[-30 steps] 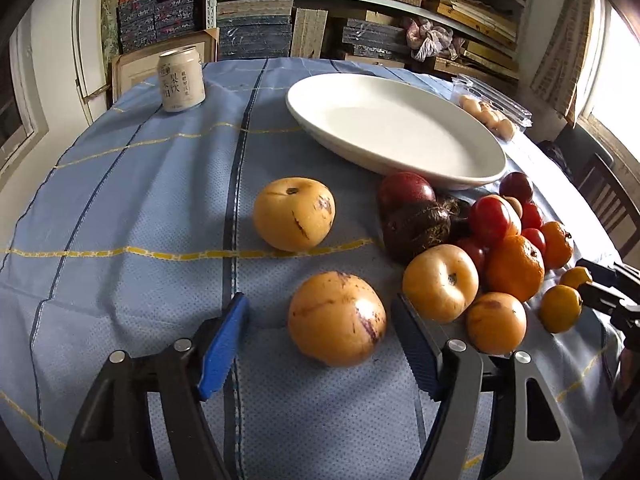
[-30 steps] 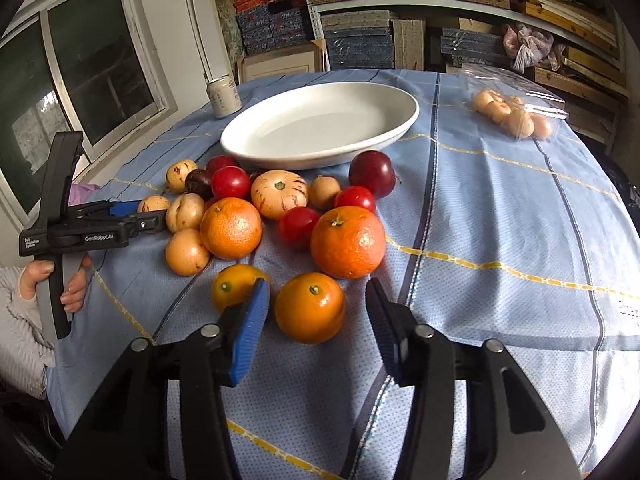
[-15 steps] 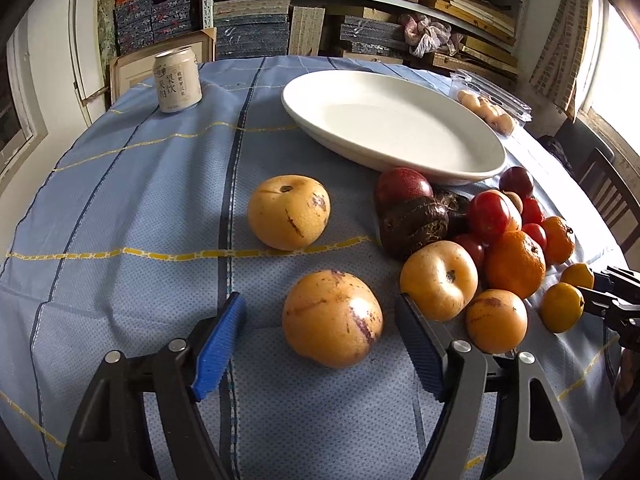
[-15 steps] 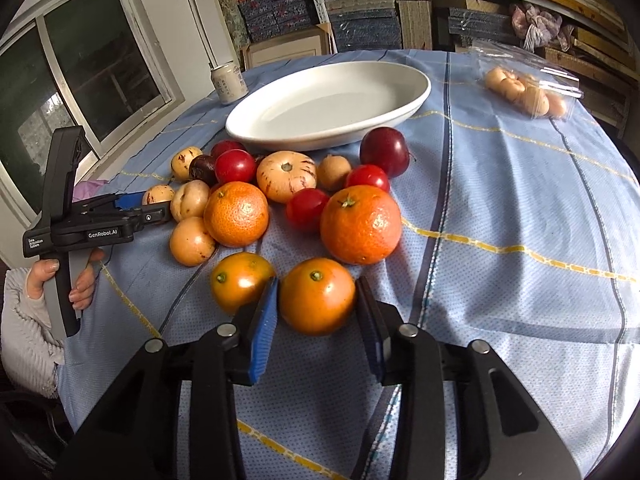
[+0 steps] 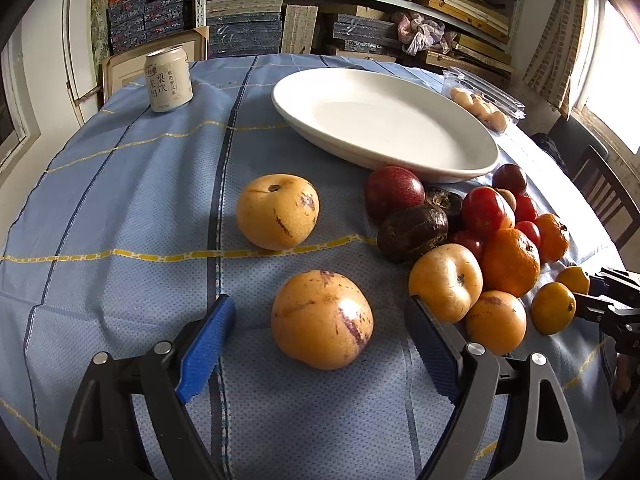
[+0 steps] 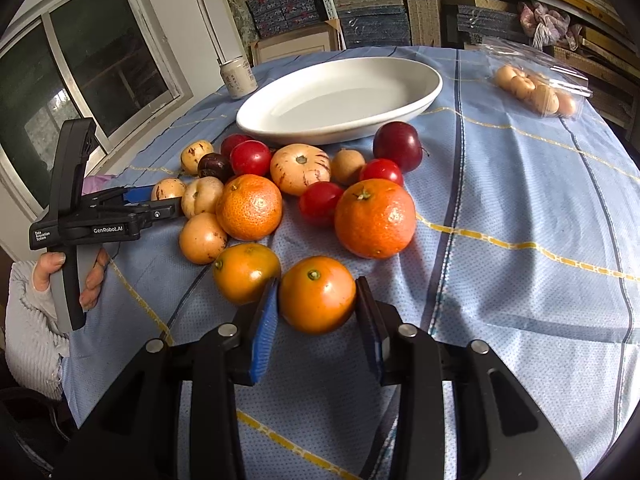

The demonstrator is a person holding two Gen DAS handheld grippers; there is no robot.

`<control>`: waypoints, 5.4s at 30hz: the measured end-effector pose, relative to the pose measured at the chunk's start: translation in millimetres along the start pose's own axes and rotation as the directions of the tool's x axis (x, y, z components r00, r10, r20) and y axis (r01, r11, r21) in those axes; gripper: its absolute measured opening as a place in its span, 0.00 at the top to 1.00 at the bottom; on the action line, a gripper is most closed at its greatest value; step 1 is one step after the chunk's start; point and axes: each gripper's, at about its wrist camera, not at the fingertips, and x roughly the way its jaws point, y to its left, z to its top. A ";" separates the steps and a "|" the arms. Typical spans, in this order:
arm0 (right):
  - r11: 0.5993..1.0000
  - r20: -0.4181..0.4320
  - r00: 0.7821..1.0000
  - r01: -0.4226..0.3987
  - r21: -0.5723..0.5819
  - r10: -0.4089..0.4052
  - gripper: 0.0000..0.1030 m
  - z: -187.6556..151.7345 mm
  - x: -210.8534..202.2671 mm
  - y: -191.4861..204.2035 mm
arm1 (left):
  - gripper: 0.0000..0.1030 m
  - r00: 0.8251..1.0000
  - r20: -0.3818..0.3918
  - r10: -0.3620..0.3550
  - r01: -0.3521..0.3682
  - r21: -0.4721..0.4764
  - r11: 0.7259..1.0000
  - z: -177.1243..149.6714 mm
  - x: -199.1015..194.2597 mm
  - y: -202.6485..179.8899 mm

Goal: Organize fruits
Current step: 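Move the left tool to the large yellow pear while the right tool approaches an orange, then grasp the yellow pear with the left tool while the right tool grasps the orange, then lower both fruits onto the white plate and open both tools, then move the left tool to another yellow pear and close on it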

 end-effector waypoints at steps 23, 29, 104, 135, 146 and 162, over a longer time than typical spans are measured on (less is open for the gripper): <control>0.999 0.083 0.996 0.021 0.039 -0.024 0.64 10.0 -30.6 -8.3 | 0.57 0.992 0.124 0.020 -0.021 0.006 1.000 12.9 -32.8 -7.5; 0.997 0.225 0.973 0.058 -0.052 -0.045 0.64 93.5 -74.4 14.3 | 0.57 0.981 0.192 0.005 -0.011 0.029 1.000 89.1 -47.6 -20.3; 0.981 0.246 0.953 0.193 -0.034 -0.179 0.04 34.8 -11.8 -6.4 | 0.07 0.963 0.154 0.220 -0.218 -0.031 0.976 31.5 -9.6 5.7; 0.979 0.075 0.977 0.201 -0.029 -0.198 0.41 27.0 17.4 -16.9 | 0.07 0.993 0.014 0.117 -0.116 -0.043 0.992 39.2 25.2 7.3; 0.987 0.010 0.987 0.162 0.017 -0.163 0.49 29.1 28.5 -28.7 | 0.20 0.995 0.019 0.102 -0.102 -0.032 0.994 42.6 28.4 3.0; 0.989 -0.002 0.989 0.145 0.019 -0.145 0.55 29.4 31.8 -27.3 | 0.54 0.996 0.015 0.085 -0.083 -0.070 0.994 43.9 29.7 11.3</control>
